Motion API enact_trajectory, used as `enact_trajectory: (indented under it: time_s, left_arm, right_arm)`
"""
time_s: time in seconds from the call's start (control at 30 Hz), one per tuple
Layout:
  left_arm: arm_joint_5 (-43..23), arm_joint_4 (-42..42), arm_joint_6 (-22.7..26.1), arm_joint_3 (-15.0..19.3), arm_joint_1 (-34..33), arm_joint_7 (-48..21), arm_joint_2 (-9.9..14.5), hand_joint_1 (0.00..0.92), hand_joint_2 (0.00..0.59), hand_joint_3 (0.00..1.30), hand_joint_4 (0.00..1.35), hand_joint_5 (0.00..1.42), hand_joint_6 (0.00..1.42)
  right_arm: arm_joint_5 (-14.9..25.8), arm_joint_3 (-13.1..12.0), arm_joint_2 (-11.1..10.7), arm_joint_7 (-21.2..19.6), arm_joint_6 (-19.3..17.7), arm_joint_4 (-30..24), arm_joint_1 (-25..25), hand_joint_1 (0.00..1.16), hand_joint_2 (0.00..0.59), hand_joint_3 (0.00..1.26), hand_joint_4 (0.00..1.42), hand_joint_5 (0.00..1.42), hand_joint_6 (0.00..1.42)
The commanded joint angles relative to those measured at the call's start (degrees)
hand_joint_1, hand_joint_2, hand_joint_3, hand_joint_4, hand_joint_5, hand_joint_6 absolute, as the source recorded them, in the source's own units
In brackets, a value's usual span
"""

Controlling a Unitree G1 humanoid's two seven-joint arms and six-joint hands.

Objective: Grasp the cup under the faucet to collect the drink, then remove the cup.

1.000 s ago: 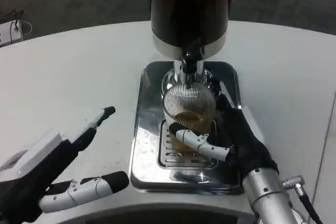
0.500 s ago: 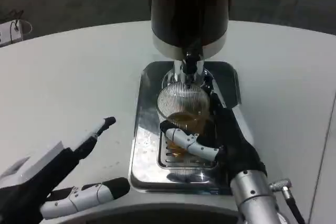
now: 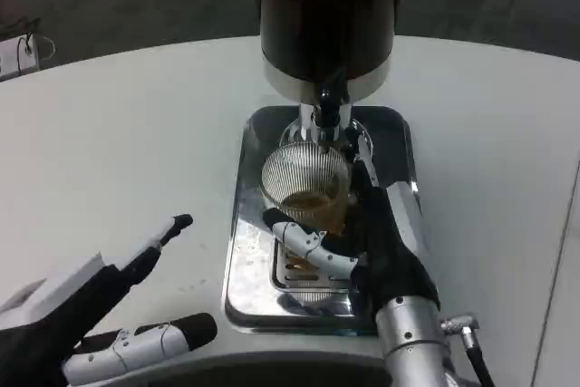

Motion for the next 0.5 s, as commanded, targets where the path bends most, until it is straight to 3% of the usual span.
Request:
enact_trajectory:
  time_s: [0.03, 0.23, 0.5]
  left_arm:
    - [-0.52, 0.01, 0.68, 0.54, 1.0, -1.25, 1.12, 0.0, 0.029, 0.0, 0.0, 0.0, 0.07]
    - [-0.75, 0.05, 0.81, 0.6, 1.47, -1.76, 1.16, 0.0, 0.029, 0.0, 0.0, 0.0, 0.08]
    - [-1.42, -0.39, 1.17, 0.58, 2.32, -2.69, 1.08, 0.0, 0.029, 0.0, 0.0, 0.0, 0.08]
  right_arm:
    - [-1.33, 1.07, 1.85, -2.01, -0.39, 2.31, -1.32, 0.79, 0.227, 0.01, 0.05, 0.14, 0.08]
    - [-1.32, 0.79, 3.21, -3.88, -0.02, 3.52, -1.72, 0.8, 0.228, 0.06, 0.1, 0.19, 0.11]
    - [-0.8, 0.95, 6.49, -10.24, -0.56, 4.58, -0.78, 0.84, 0.234, 0.23, 0.31, 0.4, 0.32]
